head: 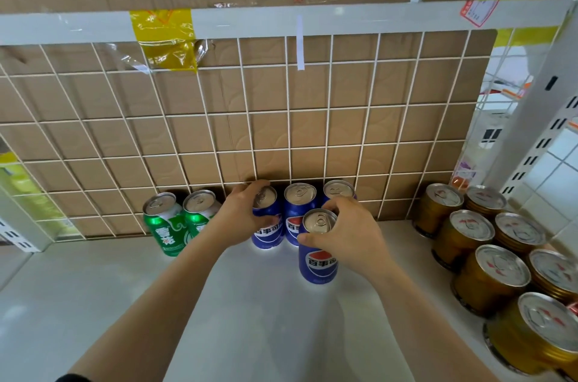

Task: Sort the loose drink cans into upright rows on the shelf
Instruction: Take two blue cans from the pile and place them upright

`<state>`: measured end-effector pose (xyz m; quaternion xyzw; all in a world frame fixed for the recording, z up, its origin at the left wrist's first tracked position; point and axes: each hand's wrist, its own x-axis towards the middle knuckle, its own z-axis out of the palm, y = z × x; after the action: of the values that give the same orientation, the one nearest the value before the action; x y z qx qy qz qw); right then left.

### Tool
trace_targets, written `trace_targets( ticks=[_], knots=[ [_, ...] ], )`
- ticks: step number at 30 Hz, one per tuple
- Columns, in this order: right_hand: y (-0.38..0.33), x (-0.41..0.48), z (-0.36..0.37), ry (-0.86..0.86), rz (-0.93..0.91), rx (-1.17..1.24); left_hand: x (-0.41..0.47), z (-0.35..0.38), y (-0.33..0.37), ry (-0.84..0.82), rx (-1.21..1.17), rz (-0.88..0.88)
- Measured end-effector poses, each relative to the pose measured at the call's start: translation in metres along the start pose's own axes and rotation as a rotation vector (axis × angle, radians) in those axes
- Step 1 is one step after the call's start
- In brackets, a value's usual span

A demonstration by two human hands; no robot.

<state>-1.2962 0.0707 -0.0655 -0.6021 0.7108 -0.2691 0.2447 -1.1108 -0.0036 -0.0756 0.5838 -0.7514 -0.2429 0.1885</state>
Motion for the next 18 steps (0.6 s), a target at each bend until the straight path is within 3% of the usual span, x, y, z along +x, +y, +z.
trace_targets(
  ticks=[10, 18],
  knots=[
    [-0.006, 0.0, 0.0, 0.033, -0.035, -0.023, 0.001, 0.019, 0.02, 0.015, 0.01, 0.094],
    [-0.013, 0.0, 0.009, 0.015, -0.045, -0.037, -0.002, 0.012, 0.013, -0.017, -0.002, 0.05]
  ],
)
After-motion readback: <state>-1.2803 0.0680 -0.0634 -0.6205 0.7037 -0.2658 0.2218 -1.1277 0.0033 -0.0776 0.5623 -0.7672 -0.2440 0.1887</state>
